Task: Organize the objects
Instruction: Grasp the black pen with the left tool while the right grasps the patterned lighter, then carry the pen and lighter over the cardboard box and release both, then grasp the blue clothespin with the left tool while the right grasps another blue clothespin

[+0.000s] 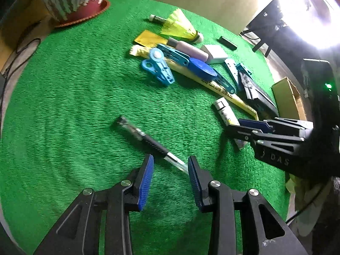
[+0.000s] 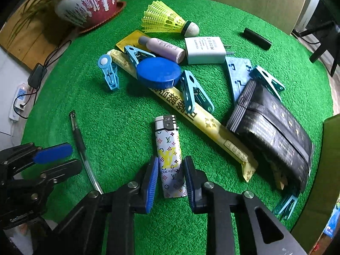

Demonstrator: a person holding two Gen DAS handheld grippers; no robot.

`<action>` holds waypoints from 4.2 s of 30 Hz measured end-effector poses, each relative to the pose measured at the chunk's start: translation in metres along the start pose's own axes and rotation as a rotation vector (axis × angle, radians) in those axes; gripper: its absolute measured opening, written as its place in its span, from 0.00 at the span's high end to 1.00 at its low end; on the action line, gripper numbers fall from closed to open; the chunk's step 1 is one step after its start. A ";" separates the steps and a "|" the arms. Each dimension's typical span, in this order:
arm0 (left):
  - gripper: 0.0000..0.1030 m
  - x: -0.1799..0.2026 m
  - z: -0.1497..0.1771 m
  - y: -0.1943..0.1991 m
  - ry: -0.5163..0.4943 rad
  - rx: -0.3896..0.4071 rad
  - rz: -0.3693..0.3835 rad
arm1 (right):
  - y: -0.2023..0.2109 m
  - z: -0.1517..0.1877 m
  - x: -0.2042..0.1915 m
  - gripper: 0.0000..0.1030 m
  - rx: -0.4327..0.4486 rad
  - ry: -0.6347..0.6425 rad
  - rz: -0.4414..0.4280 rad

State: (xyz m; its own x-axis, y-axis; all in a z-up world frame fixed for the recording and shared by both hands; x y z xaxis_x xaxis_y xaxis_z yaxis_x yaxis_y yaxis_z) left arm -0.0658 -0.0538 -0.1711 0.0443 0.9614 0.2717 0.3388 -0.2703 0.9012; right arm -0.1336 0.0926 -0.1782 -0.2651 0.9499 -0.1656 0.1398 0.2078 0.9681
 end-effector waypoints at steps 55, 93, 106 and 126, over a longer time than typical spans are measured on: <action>0.89 0.200 -0.092 -0.007 -0.355 0.105 0.155 | 0.127 0.059 0.158 0.80 0.279 -0.381 -0.113; 0.82 0.349 -0.127 -0.081 -0.518 0.057 0.236 | 0.137 0.096 0.292 0.55 0.310 -0.604 0.012; 0.82 0.255 -0.127 -0.040 -0.386 0.118 0.136 | 0.142 0.067 0.237 0.55 0.340 -0.516 -0.045; 0.82 0.019 -0.084 -0.002 -0.035 0.116 -0.027 | 0.081 -0.029 0.078 0.55 0.163 -0.195 -0.166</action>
State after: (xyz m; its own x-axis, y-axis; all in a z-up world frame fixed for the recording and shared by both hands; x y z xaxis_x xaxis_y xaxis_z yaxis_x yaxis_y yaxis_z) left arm -0.1442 -0.0395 -0.1395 0.0656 0.9699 0.2344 0.4467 -0.2386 0.8623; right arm -0.1711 0.1763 -0.1076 -0.1108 0.9236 -0.3671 0.2655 0.3835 0.8846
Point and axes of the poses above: each gripper's, at about its wrist camera, not at the fingertips, and y roughly against the way its jaws point, x to its right, z to its underside, the point moved 1 cm from there along -y, roughly the way its jaws point, and after that the axes turned 12 degrees about -y, right-handed, at the moved point
